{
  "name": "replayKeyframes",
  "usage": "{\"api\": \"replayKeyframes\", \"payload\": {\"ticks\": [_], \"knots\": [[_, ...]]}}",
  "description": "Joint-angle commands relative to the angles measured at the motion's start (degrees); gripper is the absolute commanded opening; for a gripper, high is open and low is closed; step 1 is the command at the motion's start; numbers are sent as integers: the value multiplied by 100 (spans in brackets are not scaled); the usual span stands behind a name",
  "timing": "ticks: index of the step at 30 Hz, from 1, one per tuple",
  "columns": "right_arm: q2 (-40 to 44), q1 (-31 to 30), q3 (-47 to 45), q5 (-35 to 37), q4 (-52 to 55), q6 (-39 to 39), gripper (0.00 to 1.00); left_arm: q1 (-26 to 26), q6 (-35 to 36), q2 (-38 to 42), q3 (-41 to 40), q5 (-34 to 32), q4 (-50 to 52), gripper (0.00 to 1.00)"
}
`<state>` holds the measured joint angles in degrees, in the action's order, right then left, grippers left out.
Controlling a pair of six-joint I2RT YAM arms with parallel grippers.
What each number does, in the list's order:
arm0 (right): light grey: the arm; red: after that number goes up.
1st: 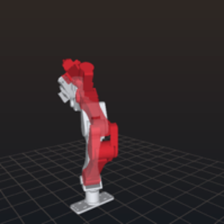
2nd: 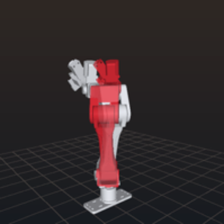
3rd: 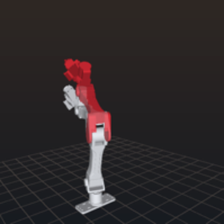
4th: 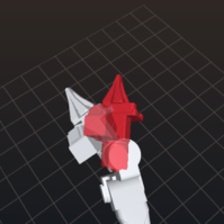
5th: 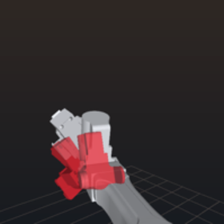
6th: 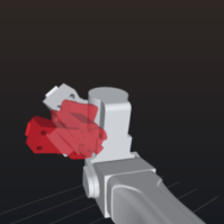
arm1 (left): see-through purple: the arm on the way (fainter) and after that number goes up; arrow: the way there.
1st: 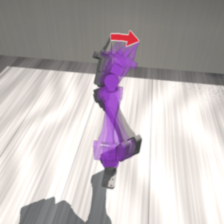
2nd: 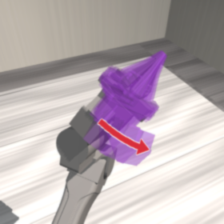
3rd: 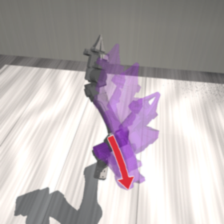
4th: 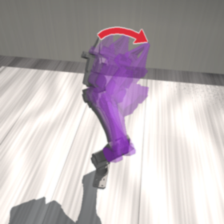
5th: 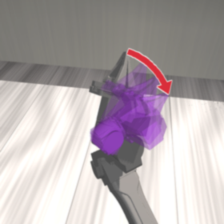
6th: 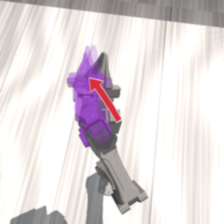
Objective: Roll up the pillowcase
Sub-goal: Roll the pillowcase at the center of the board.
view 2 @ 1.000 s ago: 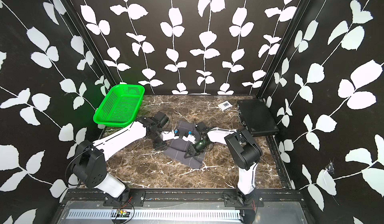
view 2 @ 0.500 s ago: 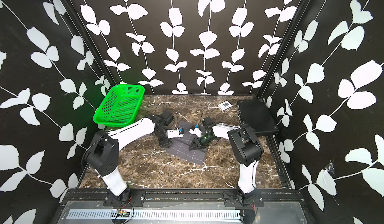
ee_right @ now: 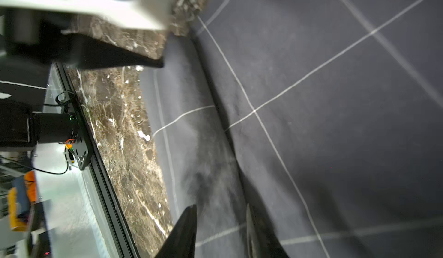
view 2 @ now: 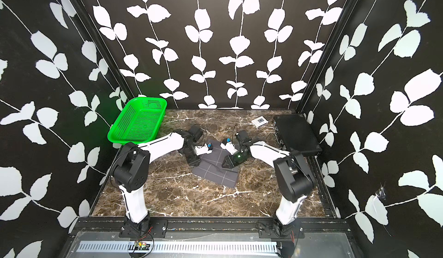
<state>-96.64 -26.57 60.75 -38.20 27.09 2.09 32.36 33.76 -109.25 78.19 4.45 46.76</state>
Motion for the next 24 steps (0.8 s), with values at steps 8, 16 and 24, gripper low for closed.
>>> {"api": "replayKeyframes", "payload": {"ticks": [8, 16, 24], "knots": [[1091, -131, -1031, 645, -240, 0, 34, -136, -96, -114, -98, -134, 6, 50], [548, -461, -677, 1248, 201, -314, 28, -146, -129, -103, -115, -338, 12, 50], [-117, -578, -630, 1540, -556, -657, 22, -147, -805, 414, 297, -524, 404, 50]]}}
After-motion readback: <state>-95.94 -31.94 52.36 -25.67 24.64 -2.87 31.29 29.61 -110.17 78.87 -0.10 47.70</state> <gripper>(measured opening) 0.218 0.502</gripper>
